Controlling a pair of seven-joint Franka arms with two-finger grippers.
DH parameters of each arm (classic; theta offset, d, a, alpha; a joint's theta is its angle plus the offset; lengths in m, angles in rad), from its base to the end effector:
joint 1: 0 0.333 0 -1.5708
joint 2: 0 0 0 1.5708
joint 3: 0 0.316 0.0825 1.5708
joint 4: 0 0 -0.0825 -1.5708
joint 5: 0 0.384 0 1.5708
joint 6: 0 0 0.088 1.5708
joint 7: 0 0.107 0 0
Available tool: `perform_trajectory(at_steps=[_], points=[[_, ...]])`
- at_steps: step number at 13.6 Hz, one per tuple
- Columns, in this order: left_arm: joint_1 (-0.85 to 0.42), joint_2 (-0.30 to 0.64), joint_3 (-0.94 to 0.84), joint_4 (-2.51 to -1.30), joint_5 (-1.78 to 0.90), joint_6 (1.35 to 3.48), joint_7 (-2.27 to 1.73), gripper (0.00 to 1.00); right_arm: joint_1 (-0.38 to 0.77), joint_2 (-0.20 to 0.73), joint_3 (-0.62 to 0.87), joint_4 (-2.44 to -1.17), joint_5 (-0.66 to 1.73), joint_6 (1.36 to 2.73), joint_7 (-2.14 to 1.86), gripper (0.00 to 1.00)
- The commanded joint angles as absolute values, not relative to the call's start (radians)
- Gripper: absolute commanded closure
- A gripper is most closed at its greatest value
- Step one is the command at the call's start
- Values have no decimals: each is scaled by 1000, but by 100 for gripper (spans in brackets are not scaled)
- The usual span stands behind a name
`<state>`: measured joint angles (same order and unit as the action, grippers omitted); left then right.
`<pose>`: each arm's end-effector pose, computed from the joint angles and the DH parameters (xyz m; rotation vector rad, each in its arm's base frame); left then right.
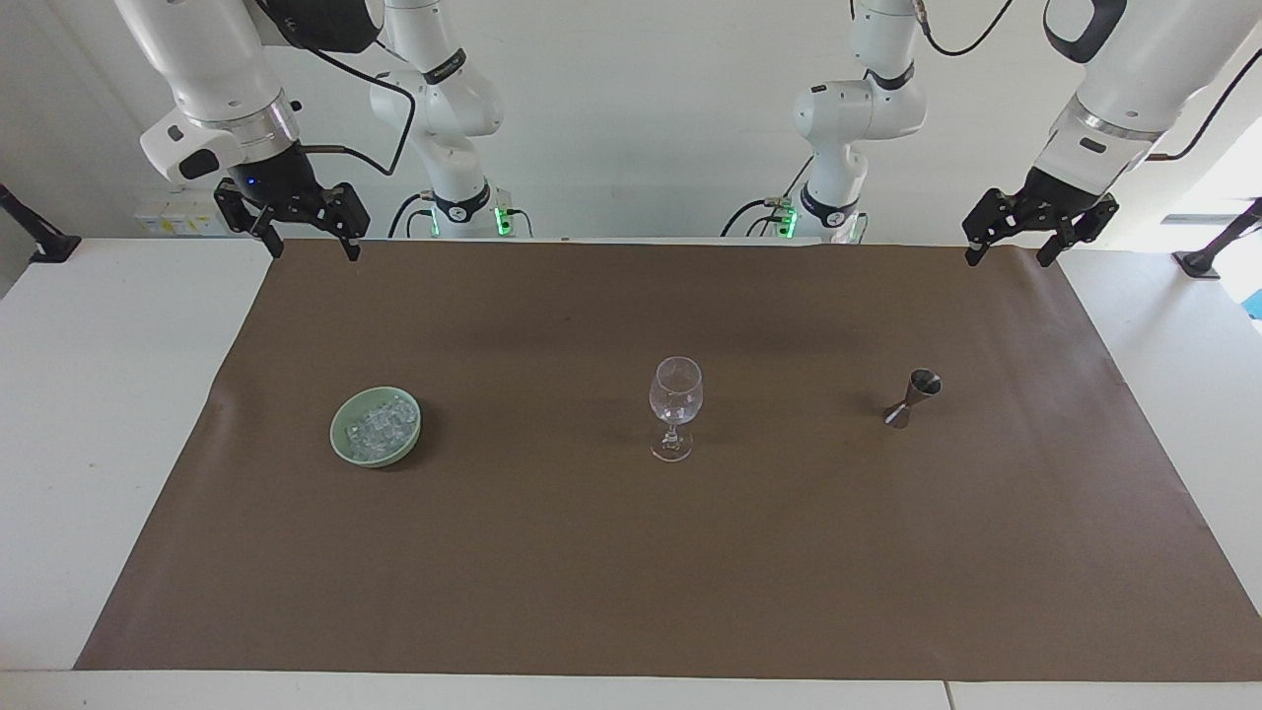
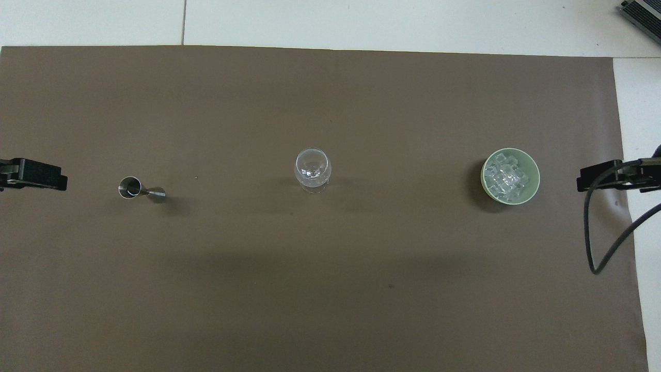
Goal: Pour wine and add ice with both arms
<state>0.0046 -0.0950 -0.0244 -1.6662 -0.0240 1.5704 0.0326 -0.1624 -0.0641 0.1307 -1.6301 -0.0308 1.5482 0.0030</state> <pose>0.5239 -0.0136 0.6307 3.1188 -0.0816 -0.0011 0.5316 -0.0179 0.6292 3.1021 -0.0550 -0.0293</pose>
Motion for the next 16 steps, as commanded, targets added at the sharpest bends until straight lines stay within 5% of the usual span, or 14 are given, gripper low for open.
perform_trajectory(at_steps=[1, 16], points=[[-9, -135, -17, -1717, -18, 1572, 26, 0, -167, -84, 132, -1652, -28, 1549, -17, 0], [44, -42, -11, -1744, -60, 1592, -82, 0, -166, -84, 132, -1652, -26, 1549, -17, 0]])
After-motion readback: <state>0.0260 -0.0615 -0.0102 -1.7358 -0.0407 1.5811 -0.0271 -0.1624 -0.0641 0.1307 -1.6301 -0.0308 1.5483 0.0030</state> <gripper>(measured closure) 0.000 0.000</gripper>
